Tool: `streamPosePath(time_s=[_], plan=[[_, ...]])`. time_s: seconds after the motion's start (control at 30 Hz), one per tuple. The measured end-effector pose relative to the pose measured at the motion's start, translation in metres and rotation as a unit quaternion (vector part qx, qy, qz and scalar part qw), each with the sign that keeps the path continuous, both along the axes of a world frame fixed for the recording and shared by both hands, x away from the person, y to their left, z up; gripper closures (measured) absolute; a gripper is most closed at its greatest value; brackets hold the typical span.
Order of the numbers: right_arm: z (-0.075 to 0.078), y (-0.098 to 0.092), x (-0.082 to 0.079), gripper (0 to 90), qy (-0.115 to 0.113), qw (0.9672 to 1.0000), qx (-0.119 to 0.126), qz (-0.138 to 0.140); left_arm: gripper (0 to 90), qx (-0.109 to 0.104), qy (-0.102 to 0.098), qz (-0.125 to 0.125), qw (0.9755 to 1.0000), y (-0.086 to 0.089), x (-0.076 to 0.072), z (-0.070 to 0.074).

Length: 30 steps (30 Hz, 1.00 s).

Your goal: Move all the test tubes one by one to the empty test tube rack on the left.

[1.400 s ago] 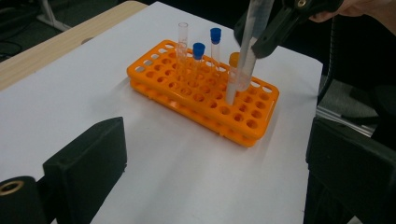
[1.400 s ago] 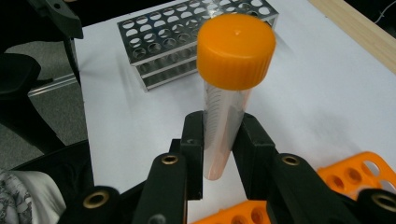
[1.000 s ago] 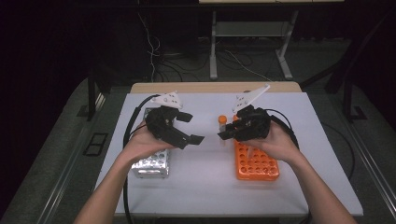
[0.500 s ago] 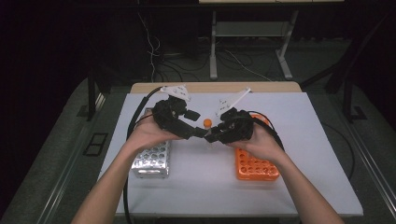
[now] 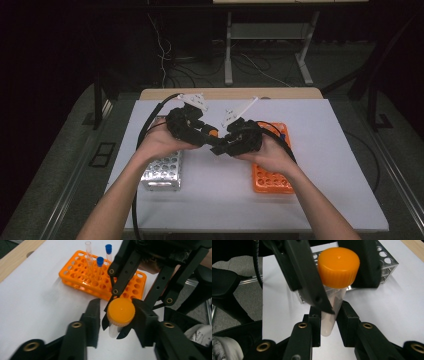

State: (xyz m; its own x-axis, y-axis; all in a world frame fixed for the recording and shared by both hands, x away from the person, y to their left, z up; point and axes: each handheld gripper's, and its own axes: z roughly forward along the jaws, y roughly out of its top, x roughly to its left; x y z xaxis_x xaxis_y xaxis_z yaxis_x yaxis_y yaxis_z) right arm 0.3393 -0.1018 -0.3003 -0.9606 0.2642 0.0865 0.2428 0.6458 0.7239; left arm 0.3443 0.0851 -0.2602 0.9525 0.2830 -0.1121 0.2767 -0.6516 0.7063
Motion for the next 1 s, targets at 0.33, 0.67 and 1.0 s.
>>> streamPosePath(time_s=[0.33, 0.67, 1.0], plan=[[0.001, -0.001, 0.001, 68.7, 0.008, 0.9999, 0.012, -0.008, 68.5, 0.008, -0.012, -0.003, 0.9999, 0.0, 0.001, 0.006], [0.01, -0.02, 0.005, 44.7, 0.013, 0.9984, 0.033, -0.045, 68.6, 0.008, -0.023, 0.018, 0.9995, 0.008, 0.008, 0.021], [0.014, -0.038, 0.007, 20.9, 0.015, 0.9954, 0.049, -0.081, 68.6, 0.019, -0.029, 0.056, 0.9978, 0.025, 0.021, 0.026]])
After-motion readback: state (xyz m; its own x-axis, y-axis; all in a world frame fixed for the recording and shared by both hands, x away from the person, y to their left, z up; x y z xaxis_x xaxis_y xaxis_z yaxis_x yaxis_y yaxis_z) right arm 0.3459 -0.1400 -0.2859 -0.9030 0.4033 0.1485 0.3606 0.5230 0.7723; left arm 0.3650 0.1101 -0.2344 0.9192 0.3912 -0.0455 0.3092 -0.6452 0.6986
